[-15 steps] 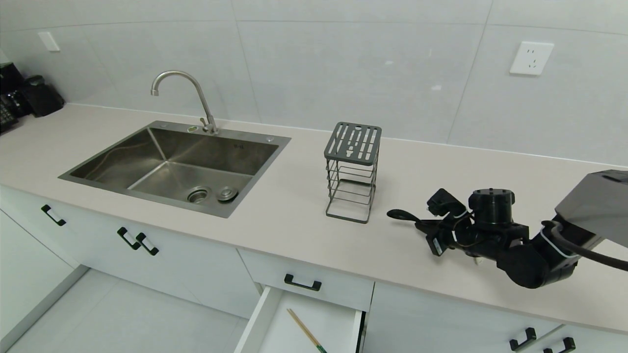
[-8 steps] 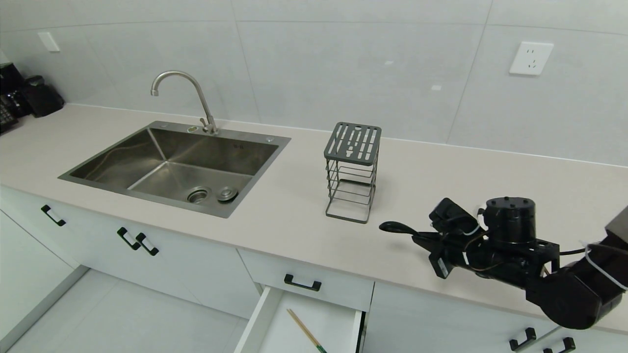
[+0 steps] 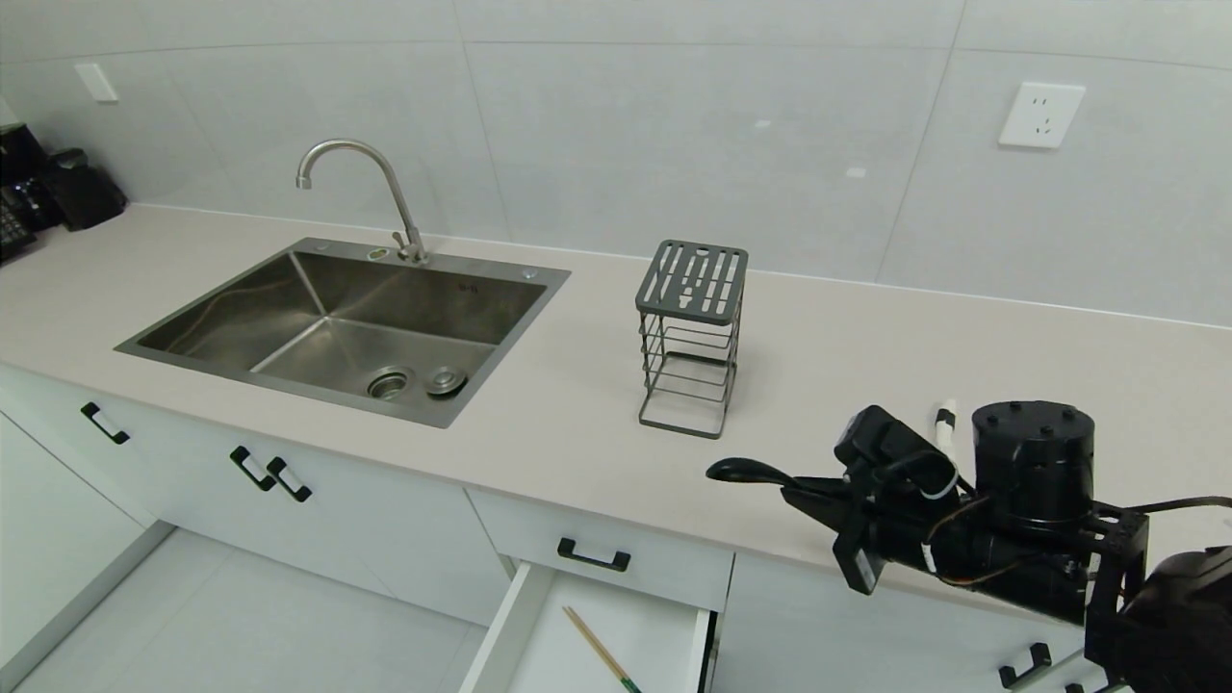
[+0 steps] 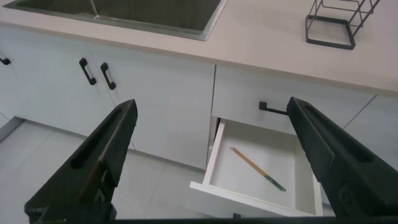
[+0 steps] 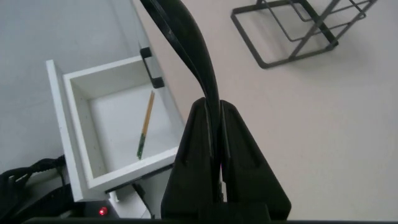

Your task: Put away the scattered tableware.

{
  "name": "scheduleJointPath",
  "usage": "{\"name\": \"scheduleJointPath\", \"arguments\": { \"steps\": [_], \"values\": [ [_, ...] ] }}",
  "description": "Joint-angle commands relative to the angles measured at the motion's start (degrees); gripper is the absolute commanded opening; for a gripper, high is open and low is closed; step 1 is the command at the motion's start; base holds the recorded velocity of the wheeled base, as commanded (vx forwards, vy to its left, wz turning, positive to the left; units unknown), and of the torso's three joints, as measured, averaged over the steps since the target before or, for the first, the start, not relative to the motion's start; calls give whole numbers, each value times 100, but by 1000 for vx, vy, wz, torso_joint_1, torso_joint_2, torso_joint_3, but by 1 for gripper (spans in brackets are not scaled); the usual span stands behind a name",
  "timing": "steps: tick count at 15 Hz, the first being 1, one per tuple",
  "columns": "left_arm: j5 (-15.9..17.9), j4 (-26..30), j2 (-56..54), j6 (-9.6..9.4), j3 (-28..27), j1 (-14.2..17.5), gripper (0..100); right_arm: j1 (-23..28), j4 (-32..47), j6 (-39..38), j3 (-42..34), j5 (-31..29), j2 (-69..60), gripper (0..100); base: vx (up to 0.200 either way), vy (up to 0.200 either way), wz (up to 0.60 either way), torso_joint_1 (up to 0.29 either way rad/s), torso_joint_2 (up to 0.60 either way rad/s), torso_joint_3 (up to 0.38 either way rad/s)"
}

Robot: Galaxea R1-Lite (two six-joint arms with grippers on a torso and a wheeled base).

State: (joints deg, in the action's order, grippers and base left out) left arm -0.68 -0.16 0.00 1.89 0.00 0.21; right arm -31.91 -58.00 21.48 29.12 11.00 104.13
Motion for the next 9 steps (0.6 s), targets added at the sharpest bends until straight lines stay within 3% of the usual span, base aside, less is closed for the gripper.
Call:
{"name": "scheduleJointPath", "arguments": {
  "steps": [1,9],
  "values": [
    [-2,-2,0,4,0,-3,100,-210,0,-30,-12,-19,-112,0,0,0,0,0,0,0],
    [-2,-2,0,4,0,6,100,-860,0,-355,-3,-194,-139,0,0,0,0,0,0,0]
  ]
}}
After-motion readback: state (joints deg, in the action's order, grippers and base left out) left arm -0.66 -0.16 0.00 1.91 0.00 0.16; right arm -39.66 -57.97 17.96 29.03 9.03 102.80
